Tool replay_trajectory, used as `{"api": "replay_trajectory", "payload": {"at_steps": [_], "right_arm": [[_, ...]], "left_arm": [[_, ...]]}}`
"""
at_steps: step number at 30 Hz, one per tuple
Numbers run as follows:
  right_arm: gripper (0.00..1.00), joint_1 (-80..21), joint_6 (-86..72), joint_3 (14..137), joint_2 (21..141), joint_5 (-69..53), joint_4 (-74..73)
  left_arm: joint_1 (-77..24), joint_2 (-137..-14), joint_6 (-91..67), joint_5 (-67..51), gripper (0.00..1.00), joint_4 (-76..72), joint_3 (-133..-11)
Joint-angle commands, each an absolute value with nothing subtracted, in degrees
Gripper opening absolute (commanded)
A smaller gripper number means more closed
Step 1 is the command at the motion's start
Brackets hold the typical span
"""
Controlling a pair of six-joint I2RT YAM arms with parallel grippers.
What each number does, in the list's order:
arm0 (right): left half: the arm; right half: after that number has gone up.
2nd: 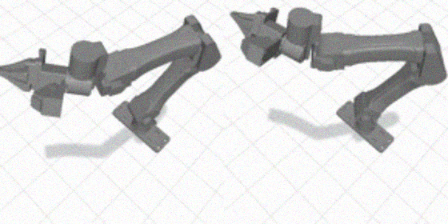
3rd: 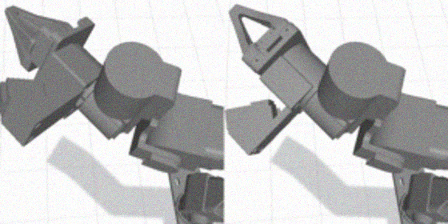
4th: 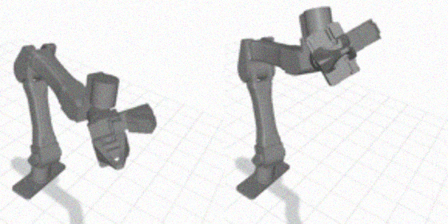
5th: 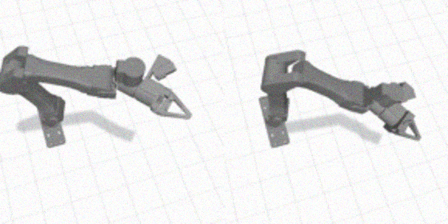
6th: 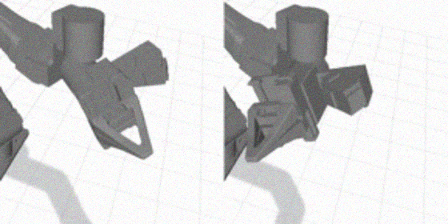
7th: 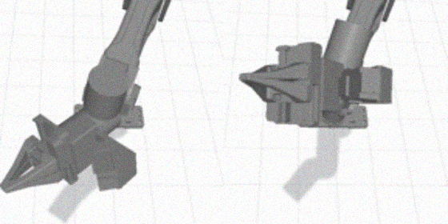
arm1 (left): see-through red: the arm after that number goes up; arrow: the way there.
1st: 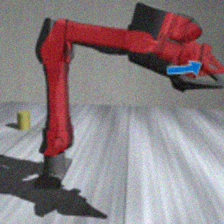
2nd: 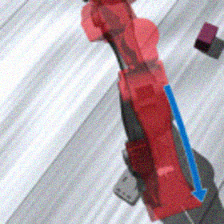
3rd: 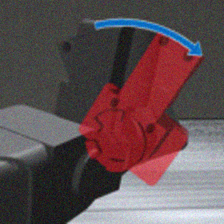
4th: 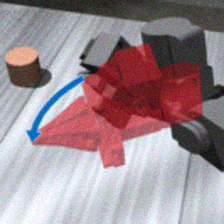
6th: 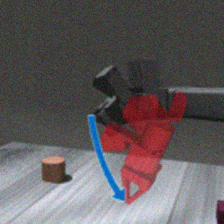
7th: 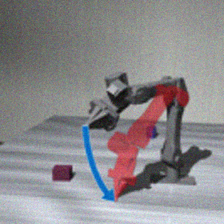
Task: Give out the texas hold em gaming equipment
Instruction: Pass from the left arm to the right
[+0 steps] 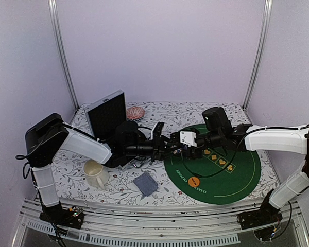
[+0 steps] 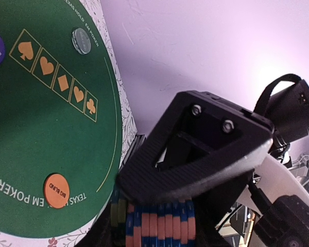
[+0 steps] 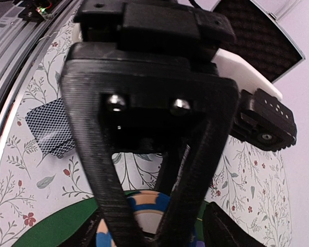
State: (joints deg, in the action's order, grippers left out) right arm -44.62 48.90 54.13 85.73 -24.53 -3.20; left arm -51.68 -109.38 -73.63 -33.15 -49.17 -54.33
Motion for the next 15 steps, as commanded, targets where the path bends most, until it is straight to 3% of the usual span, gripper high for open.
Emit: {"api": "replay_trajectory", "payload": {"at_steps": [1, 5, 11, 15], "right_arm": [[0.64, -44.53, 48.79, 55.17, 86.88, -21.08, -3.34], [0.58, -44.47, 48.74, 55.58, 86.43, -22.66, -3.69], [0.36, -44.51, 48.78, 56.04, 86.35, -23.77, -4.28], [0.27, -44.48, 48.46, 56.54, 86.60, -24.38, -4.59]], "left_arm": [[-51.37, -107.40, -73.92, -33.92, 0.00, -52.97, -53.61], [-51.25, -107.41, -73.98, -33.93, 0.00, -52.99, -53.57], [-51.30, -107.64, -74.27, -34.09, 0.00, -53.49, -53.44], [-51.24, -107.99, -74.52, -34.14, 0.00, -53.79, -53.35]]}}
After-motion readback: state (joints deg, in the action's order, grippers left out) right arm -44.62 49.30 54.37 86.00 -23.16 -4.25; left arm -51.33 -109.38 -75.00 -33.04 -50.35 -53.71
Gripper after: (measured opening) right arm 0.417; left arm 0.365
